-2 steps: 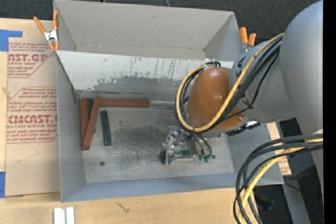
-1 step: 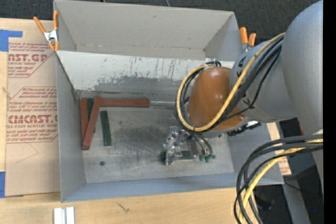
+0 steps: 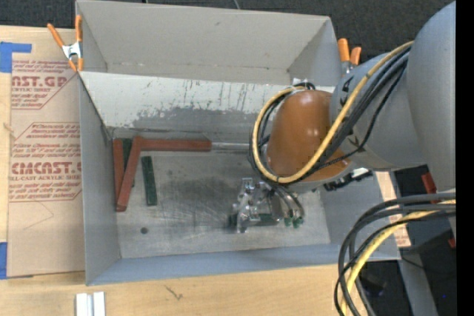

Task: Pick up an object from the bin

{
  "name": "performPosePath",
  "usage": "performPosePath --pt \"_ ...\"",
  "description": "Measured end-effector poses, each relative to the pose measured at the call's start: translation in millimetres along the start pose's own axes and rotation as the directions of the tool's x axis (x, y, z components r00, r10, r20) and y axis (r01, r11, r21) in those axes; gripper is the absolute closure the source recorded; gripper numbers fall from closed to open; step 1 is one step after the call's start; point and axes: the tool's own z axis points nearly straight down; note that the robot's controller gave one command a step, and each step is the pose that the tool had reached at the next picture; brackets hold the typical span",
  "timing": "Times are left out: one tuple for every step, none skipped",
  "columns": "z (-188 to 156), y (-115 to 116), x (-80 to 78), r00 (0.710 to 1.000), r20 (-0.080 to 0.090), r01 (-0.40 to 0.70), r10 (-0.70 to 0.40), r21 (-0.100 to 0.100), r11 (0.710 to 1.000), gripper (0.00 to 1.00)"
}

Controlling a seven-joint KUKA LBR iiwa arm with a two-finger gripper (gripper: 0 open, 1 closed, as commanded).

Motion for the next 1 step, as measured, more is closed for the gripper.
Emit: performPosePath --pt "-21.8 0.2 -1.0 1.000 0.003 0.000 0.000 0.000 1.000 1.00"
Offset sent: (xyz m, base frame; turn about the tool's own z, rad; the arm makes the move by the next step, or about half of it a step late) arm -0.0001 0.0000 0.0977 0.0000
